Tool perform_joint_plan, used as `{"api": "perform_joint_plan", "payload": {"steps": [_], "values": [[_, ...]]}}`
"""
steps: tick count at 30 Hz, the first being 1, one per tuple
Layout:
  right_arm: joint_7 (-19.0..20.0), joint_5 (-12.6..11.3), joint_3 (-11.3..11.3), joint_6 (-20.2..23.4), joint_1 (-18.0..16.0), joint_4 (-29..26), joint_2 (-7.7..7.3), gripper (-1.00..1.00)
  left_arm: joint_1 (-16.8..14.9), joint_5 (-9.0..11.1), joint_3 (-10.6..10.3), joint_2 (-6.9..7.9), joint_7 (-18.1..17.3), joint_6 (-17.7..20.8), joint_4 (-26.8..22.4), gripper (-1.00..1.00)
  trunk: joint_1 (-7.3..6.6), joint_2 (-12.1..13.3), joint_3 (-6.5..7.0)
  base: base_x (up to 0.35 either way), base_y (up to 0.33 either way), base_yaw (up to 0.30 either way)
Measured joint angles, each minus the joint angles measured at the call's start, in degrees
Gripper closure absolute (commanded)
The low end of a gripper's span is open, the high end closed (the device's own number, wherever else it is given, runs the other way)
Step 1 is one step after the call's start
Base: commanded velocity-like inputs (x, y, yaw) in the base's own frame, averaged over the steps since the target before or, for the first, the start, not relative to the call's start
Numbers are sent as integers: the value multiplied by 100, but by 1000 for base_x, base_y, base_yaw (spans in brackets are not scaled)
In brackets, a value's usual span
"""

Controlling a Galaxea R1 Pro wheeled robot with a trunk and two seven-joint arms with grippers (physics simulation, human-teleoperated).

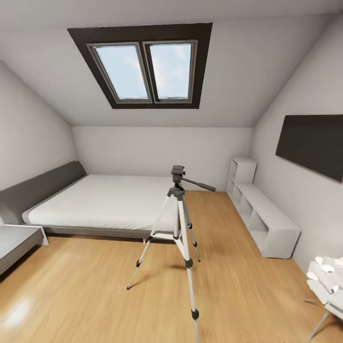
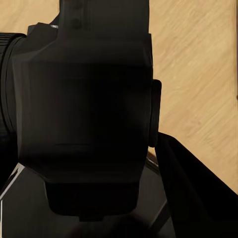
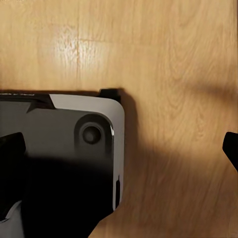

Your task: Attach the digital camera to the camera tripod in the bedroom.

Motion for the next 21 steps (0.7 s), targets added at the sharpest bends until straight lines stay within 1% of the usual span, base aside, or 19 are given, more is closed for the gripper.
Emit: {"api": "perform_joint_plan", "payload": {"steps": [13,16,21], "values": [[0,8,0,-7,0,1,9,-100,1,-24,0,-14,1,0,15,100,0,0,39,8,0,-241],[0,8,0,-5,-1,1,9,-100,1,-27,0,-14,2,0,17,100,-1,0,43,105,2,-120],[0,14,1,-2,-1,2,8,-100,1,-42,0,-14,-3,-1,20,100,-2,-1,45,236,51,-40]]}}
